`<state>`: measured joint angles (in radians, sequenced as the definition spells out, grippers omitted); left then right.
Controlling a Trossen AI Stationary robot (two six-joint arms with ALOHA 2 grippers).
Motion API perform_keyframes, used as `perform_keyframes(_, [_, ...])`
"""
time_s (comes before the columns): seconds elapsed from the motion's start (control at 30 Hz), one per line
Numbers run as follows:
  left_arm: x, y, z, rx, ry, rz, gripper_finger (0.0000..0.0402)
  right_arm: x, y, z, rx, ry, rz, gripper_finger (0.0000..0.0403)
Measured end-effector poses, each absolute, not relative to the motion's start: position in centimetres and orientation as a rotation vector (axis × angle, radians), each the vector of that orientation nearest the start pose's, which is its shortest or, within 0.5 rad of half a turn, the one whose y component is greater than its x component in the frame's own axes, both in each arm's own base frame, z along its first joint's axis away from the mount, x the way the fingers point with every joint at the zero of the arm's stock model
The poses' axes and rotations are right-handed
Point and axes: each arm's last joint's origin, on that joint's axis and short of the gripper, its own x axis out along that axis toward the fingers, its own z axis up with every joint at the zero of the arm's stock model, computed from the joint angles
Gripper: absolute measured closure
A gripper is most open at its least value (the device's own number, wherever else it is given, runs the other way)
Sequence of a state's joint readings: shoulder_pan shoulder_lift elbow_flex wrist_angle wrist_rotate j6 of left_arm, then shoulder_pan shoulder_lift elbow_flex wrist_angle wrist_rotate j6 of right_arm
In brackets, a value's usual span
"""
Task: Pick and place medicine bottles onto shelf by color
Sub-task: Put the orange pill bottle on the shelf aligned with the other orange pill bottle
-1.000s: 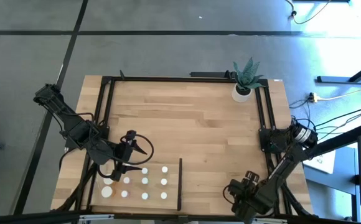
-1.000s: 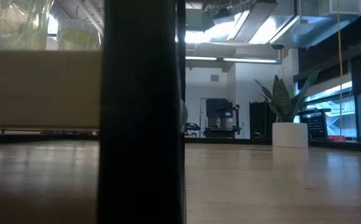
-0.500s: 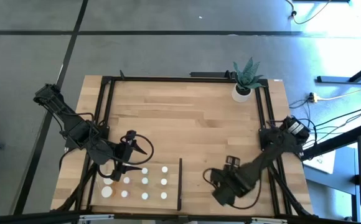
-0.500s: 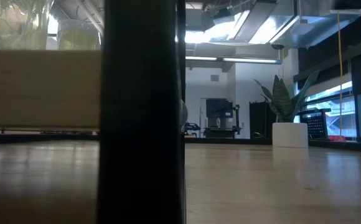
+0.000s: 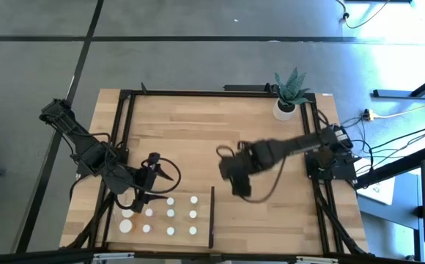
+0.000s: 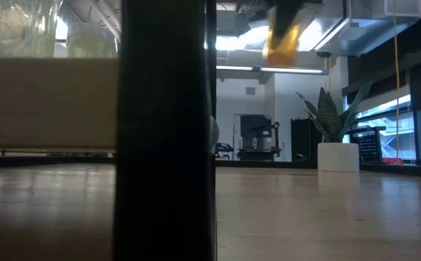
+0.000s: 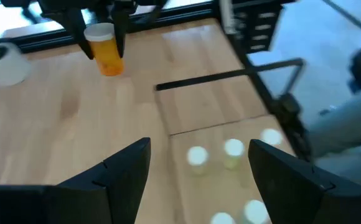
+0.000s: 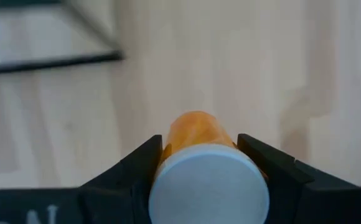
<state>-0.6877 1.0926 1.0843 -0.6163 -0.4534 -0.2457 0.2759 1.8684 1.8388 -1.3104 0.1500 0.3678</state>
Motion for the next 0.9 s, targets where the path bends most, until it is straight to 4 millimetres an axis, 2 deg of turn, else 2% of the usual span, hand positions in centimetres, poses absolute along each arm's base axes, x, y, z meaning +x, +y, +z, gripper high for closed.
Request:
perform_keyframes(0.23, [17.4, -11.9, 33.4, 0.115, 0.579, 0.086, 0.0138, 37.8, 3.6, 32.4, 0.092, 1.166, -0.176, 0.0200])
perform_keyframes(0.33, [17.3, -11.3, 33.1, 0.110, 0.592, 0.160, 0.0138, 39.1, 1.5, 31.9, 0.098, 1.114, -0.195, 0.0200])
perform_keyframes(0.5, [17.6, -10.7, 33.0, 0.110, 0.604, 0.196, 0.0138, 41.4, -1.1, 29.0, 0.135, 1.129, -0.194, 0.0199])
perform_keyframes(0.63, [17.9, -10.2, 33.0, 0.104, 0.608, 0.227, 0.0138, 43.1, -2.7, 25.7, 0.116, 1.183, -0.203, 0.0199])
perform_keyframes(0.9, [18.4, -8.7, 32.8, 0.099, 0.635, 0.302, 0.0138, 45.3, -4.7, 20.3, 0.081, 1.241, -0.200, 0.0199])
